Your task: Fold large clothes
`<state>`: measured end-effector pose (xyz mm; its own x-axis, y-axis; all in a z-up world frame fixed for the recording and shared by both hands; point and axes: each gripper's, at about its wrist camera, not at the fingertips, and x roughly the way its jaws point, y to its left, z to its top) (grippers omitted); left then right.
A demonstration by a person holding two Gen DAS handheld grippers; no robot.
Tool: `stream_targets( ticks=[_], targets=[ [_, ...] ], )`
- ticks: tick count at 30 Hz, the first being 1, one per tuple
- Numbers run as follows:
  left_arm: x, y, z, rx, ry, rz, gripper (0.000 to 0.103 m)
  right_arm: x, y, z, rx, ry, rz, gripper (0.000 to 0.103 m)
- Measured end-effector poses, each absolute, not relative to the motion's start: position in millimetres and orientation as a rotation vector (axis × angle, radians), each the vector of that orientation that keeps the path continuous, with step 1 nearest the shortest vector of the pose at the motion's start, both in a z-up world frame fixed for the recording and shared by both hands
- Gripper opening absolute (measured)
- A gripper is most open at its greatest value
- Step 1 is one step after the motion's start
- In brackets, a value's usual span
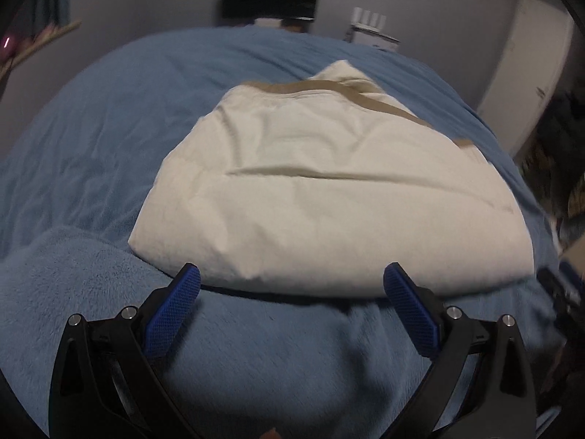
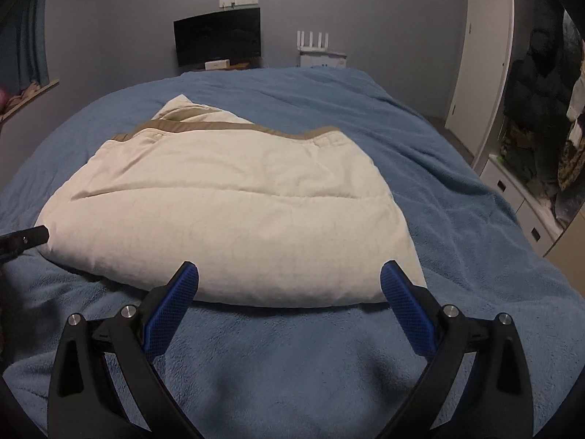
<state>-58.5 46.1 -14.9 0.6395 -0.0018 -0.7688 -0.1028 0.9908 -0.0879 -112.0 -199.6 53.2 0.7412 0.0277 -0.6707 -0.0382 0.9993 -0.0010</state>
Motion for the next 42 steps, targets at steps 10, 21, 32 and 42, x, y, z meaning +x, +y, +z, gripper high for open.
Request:
stream_targets(
  ticks=[10,21,32,42],
  targets=[
    [-101,4,-6,0.058,0.809,0.005,0.097,-147,-174,55,-0.122,0.71,0.073,0.095],
    [-98,-2,-11,0.09,0.819,-0.018,0.097,-145,-172,48,-0.118,0.736,0.102,0.095],
    [-98,0,-12,0.077,0.826,-0.02,0.097,-145,-172,47,-0.11,0.739,0.094,0.095],
    [-97,0,-15,0.068,0.834,-0.024,0.097,-144,-173,45,-0.108,0.741,0.092,0.095]
  ],
)
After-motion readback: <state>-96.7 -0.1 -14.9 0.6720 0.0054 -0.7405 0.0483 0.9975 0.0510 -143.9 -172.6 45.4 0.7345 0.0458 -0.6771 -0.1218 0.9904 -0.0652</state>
